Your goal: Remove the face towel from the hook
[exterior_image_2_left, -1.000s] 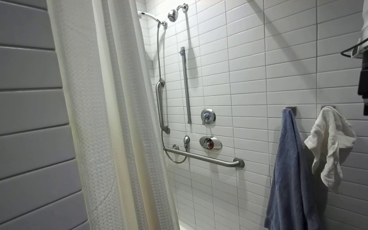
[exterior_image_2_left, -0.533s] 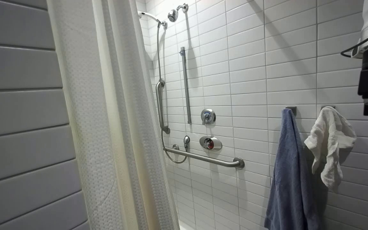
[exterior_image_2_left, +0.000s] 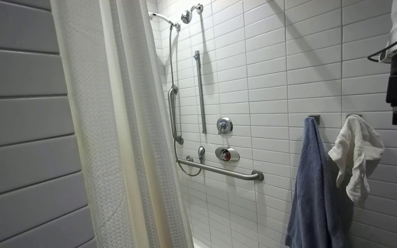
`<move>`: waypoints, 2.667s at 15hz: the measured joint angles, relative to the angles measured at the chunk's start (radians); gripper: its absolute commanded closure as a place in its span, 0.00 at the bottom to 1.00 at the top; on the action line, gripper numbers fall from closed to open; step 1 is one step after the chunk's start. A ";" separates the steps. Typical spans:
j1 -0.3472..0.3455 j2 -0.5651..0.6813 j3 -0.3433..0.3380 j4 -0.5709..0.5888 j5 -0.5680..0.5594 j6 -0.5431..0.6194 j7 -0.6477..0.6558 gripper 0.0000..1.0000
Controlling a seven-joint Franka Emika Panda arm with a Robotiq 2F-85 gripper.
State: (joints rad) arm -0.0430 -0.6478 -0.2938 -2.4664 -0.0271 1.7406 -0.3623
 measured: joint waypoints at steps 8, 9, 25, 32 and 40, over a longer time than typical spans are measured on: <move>-0.014 0.040 0.031 -0.075 -0.001 0.165 0.086 0.00; -0.021 0.055 0.037 -0.089 -0.001 0.204 0.109 0.00; -0.107 0.303 -0.009 -0.122 0.336 0.805 0.314 0.00; -0.121 0.304 -0.015 -0.033 0.374 0.813 0.398 0.00; -0.122 0.352 -0.033 0.008 0.467 0.817 0.454 0.00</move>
State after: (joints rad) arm -0.1651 -0.2954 -0.3267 -2.4585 0.4396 2.5577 0.0916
